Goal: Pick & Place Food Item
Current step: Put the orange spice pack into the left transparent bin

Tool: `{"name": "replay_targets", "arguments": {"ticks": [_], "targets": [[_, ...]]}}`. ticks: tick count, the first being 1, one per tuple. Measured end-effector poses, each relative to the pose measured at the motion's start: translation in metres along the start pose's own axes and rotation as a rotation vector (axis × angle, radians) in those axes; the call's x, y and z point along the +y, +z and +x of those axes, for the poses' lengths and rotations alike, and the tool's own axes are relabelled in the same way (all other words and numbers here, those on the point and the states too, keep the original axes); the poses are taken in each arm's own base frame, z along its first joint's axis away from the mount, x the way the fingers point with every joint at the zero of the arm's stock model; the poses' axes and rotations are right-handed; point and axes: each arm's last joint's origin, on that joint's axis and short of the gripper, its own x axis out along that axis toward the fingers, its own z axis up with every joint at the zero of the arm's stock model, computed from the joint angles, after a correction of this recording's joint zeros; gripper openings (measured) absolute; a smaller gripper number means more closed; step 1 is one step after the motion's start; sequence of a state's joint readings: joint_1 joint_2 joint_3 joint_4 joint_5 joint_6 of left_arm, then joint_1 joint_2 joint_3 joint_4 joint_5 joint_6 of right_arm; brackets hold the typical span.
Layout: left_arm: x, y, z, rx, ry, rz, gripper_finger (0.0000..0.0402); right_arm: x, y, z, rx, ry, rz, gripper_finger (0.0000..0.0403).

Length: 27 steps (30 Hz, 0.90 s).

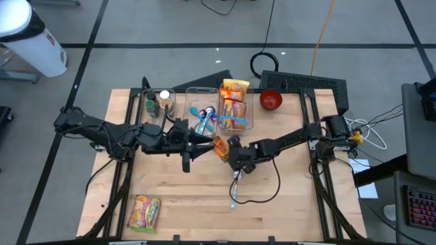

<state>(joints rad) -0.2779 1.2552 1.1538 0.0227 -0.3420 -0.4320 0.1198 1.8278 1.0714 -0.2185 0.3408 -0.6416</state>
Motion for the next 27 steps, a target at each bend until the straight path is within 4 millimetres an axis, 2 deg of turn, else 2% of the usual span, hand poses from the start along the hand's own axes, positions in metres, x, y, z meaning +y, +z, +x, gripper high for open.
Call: {"name": "replay_targets", "arguments": {"ticks": [8, 13, 15, 22, 27], "targets": [[0.0, -0.001, 0.0, 0.005, 0.002, 0.005, 0.015, 0.009, -0.015, -0.003, 0.144, 0.092, -0.046, 0.0189], [0.0, -0.001, 0.0, 0.005, 0.002, 0.006, 0.015, 0.008, -0.017, -0.01, 0.186, 0.041, -0.002, 0.0182], [0.0, -0.001, 0.0, 0.005, 0.003, 0.006, 0.015, 0.006, -0.016, -0.015, 0.17, 0.028, 0.009, 0.0181], [0.0, -0.001, 0.0, 0.007, 0.003, 0.007, 0.015, -0.014, -0.012, -0.053, 0.049, -0.052, 0.063, 0.018], [0.0, -0.001, 0.0, 0.007, 0.003, 0.007, 0.015, -0.019, -0.008, -0.065, -0.029, -0.053, 0.072, 0.0179]]}}
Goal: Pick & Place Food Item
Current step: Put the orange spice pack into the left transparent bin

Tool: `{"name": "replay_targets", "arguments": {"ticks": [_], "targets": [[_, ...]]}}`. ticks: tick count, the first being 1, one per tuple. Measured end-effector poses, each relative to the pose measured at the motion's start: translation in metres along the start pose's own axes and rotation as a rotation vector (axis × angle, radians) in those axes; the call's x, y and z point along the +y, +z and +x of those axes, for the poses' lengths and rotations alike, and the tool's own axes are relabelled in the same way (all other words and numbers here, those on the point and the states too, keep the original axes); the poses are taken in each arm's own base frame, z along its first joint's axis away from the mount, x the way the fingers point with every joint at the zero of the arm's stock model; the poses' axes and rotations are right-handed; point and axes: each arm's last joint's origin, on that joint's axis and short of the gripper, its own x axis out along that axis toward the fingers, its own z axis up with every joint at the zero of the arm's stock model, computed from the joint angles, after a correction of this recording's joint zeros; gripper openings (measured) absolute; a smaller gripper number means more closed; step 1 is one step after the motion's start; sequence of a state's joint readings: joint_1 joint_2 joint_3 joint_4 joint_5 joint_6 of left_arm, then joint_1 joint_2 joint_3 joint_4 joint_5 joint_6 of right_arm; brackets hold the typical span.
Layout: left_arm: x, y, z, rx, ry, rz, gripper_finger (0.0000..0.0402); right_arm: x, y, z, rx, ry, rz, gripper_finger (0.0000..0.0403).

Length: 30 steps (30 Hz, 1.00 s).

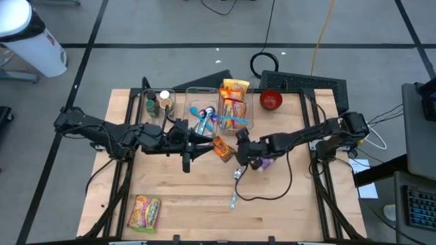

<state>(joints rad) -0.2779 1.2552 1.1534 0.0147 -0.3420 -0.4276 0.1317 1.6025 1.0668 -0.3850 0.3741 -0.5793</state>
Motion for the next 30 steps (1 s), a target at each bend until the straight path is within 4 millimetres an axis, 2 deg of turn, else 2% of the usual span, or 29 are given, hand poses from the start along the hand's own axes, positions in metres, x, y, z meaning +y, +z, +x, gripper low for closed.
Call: {"name": "replay_targets", "arguments": {"ticks": [3, 15, 27, 30], "targets": [[0.001, 0.0, 0.0, -0.001, 0.003, 0.0, 0.015, 0.003, 0.004, 0.003, -0.036, 0.018, -0.032, 0.0179], [0.001, 0.0, 0.0, 0.004, 0.006, 0.0, 0.015, 0.02, 0.014, 0.04, -0.045, 0.021, -0.206, 0.0178], [0.003, -0.001, 0.001, 0.014, 0.018, 0.005, 0.015, 0.022, 0.015, 0.044, -0.08, 0.065, -0.223, 0.0178], [0.005, 0.0, 0.002, 0.011, 0.026, 0.004, 0.015, 0.025, 0.015, 0.053, -0.072, 0.066, -0.223, 0.0178]]}}
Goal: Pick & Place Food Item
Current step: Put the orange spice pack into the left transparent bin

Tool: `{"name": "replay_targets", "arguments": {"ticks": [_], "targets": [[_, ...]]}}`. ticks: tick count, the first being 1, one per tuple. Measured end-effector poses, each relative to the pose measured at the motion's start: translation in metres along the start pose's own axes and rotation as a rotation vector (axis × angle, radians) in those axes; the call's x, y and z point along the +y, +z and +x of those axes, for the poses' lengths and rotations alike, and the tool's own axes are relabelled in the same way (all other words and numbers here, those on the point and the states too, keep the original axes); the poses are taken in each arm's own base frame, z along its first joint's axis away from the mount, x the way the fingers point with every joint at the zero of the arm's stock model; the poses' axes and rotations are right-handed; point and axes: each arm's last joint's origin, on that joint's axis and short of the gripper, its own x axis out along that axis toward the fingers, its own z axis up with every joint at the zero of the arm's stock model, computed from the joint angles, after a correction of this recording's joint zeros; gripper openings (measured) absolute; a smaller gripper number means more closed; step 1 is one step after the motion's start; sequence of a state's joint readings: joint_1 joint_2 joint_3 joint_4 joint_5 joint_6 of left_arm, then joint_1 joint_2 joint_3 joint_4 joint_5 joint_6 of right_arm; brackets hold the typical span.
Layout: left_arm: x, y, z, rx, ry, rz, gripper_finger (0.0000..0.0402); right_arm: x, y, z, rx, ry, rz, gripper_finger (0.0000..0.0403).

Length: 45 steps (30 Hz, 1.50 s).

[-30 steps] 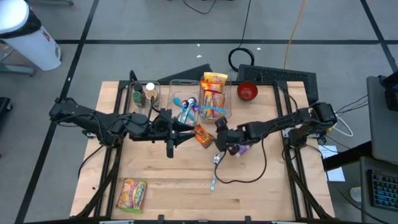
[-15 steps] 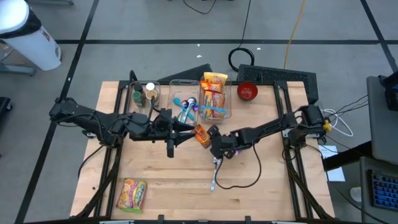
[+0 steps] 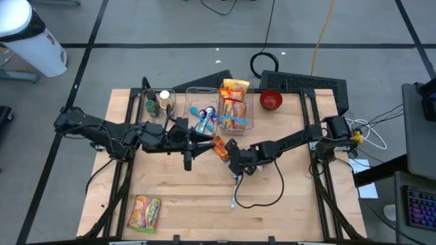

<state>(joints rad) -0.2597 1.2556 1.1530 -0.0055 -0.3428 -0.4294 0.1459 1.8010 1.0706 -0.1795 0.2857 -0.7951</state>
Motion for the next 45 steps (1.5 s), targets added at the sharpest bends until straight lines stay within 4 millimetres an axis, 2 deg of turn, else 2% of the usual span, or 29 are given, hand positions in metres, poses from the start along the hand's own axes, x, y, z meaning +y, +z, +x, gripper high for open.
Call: {"name": "replay_targets", "arguments": {"ticks": [8, 14, 18, 26, 36, 40, 45], "targets": [[0.002, 0.0, 0.0, 0.001, 0.007, -0.015, 0.015, 0.006, -0.003, 0.017, 0.083, -0.028, 0.006, 0.0178], [0.002, -0.001, 0.0, 0.011, 0.011, -0.022, 0.015, 0.003, -0.005, 0.019, 0.066, -0.026, 0.034, 0.0167], [0.002, -0.001, 0.0, 0.013, 0.011, -0.024, 0.015, 0.001, -0.008, 0.021, 0.047, -0.005, 0.108, 0.0128], [0.002, -0.001, 0.0, 0.015, 0.013, -0.038, 0.015, -0.005, -0.016, 0.024, 0.052, 0.005, 0.234, 0.0009], [0.002, -0.001, 0.0, 0.016, 0.013, -0.041, 0.015, -0.004, -0.014, 0.024, 0.051, 0.002, 0.294, 0.0002], [0.002, -0.001, 0.0, 0.016, 0.013, -0.041, 0.015, -0.003, -0.01, 0.017, 0.038, 0.002, 0.306, 0.0001], [0.002, -0.001, 0.0, 0.016, 0.013, -0.041, 0.015, -0.007, -0.003, -0.002, -0.012, -0.018, 0.309, 0.0001]]}}
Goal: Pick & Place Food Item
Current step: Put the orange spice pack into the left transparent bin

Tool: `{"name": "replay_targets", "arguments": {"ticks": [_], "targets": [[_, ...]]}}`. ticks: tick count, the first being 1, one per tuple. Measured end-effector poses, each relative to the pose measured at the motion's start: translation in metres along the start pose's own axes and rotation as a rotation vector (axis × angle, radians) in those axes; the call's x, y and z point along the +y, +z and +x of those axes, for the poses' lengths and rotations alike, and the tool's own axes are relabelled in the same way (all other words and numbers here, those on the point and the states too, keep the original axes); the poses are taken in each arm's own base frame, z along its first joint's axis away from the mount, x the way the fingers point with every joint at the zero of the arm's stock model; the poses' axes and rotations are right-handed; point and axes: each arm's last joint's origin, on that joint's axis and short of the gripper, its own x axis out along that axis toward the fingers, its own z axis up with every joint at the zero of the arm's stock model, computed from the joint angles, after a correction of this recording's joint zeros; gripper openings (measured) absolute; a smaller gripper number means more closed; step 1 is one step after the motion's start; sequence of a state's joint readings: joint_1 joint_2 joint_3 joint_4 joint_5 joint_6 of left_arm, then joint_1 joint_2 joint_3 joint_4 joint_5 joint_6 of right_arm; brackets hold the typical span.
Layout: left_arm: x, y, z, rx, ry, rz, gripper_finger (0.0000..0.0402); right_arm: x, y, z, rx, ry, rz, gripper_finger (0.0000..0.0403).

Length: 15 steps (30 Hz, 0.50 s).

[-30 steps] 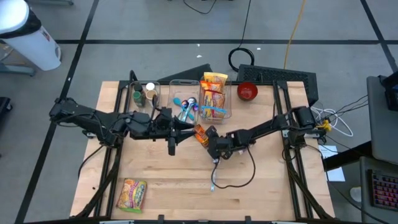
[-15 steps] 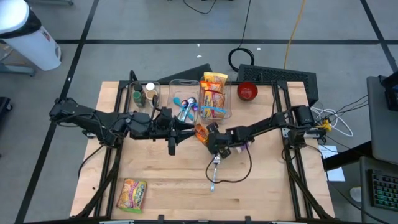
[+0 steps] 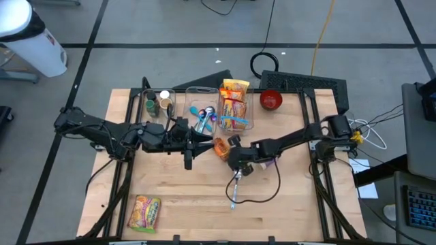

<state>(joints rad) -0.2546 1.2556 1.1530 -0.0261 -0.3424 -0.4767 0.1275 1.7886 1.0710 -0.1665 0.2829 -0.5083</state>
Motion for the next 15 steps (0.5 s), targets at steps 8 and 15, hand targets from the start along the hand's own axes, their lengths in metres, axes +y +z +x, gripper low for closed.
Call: {"name": "replay_targets", "arguments": {"ticks": [8, 15], "targets": [[0.0, 0.0, 0.0, 0.0, 0.001, 0.003, 0.015, -0.011, 0.01, -0.034, -0.111, -0.001, 0.117, 0.0], [0.0, 0.0, 0.0, 0.001, 0.001, 0.004, 0.015, -0.021, 0.011, -0.066, -0.183, 0.013, 0.197, 0.0]]}}
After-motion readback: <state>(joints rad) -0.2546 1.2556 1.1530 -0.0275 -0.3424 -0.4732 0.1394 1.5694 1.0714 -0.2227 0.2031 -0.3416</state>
